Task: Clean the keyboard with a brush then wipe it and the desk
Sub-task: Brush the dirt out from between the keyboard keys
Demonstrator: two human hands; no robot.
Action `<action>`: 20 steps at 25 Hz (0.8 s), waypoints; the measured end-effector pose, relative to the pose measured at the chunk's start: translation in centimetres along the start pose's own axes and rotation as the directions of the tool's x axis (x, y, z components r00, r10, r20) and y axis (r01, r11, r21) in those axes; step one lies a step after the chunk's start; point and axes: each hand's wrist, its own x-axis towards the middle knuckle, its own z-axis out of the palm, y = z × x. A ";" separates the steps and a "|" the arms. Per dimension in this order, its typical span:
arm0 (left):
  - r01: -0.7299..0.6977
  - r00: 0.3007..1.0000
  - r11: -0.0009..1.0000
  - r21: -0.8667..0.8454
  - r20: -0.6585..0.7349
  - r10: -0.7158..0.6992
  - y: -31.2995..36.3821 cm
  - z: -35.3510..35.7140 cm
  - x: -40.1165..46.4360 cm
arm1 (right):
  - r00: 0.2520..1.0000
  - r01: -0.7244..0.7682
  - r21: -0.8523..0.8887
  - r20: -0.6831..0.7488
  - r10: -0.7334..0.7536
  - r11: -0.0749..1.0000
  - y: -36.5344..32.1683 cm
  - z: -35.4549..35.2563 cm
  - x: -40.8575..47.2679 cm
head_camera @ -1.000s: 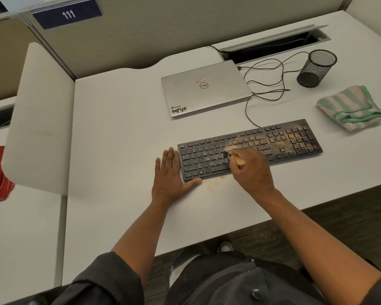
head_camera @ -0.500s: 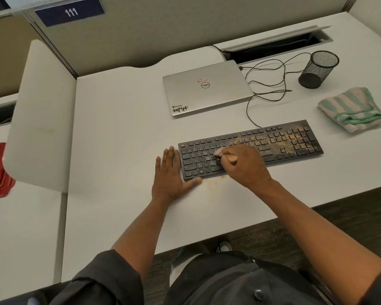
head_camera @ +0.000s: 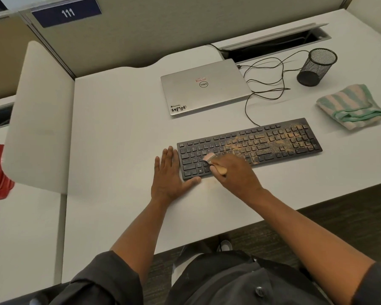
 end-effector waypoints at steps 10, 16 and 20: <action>0.001 1.000 1.000 0.003 0.012 -0.001 0.0 0.0 0.0 | 0.999 -0.042 -0.009 -0.035 0.041 0.999 0.1 -0.1 -0.8; 0.000 1.000 1.000 0.007 0.012 0.000 0.0 0.0 0.1 | 0.975 -0.144 0.036 -0.168 0.148 0.989 1.9 -2.2 -0.4; 0.003 1.000 1.000 -0.004 0.010 -0.003 0.0 -0.1 0.1 | 0.998 -0.033 0.097 -0.057 0.038 0.995 0.4 -1.3 -1.2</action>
